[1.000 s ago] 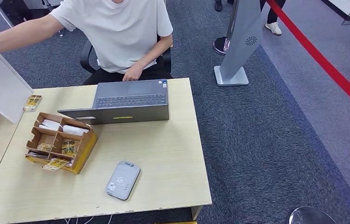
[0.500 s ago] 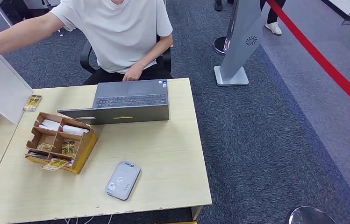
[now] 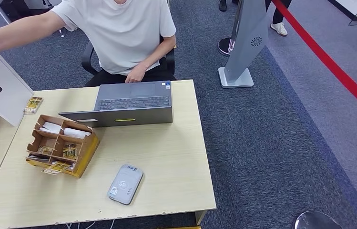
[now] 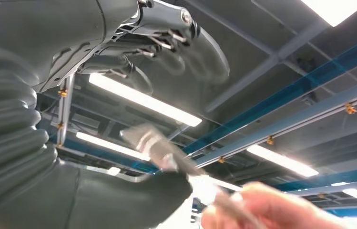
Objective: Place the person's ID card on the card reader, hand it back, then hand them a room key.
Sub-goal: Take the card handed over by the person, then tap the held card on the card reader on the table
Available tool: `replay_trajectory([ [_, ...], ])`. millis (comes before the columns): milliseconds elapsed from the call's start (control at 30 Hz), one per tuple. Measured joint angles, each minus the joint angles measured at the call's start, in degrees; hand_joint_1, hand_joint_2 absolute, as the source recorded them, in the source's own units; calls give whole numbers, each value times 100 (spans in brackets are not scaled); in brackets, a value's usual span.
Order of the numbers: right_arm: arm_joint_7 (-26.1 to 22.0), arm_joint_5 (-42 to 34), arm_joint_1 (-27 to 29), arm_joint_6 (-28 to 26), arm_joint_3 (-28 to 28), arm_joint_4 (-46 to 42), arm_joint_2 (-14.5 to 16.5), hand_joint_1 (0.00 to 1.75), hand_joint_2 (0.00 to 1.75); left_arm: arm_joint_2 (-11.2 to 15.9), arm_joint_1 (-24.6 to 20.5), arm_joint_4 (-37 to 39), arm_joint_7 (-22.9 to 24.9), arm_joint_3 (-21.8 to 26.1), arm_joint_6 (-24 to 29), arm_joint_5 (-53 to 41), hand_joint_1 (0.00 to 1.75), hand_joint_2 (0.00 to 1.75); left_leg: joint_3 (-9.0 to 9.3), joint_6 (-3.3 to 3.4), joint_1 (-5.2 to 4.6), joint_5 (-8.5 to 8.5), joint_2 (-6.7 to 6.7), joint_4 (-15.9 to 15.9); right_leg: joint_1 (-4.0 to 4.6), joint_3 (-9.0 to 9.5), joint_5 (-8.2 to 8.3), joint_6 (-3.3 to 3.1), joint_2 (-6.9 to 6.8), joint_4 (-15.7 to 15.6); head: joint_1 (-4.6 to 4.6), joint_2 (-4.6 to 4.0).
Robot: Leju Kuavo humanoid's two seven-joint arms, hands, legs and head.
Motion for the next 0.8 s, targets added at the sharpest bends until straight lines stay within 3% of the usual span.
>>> replay_trajectory([
  [800, 7, 14, 0, -7, 1, 0, 0, 0, 175, 37, 83, -142, -150, -11, 0, 28, 175, 175, -1, 0, 0, 0, 0, 0, 0, -1, 0, 0, 0, 0, 0, 0],
])
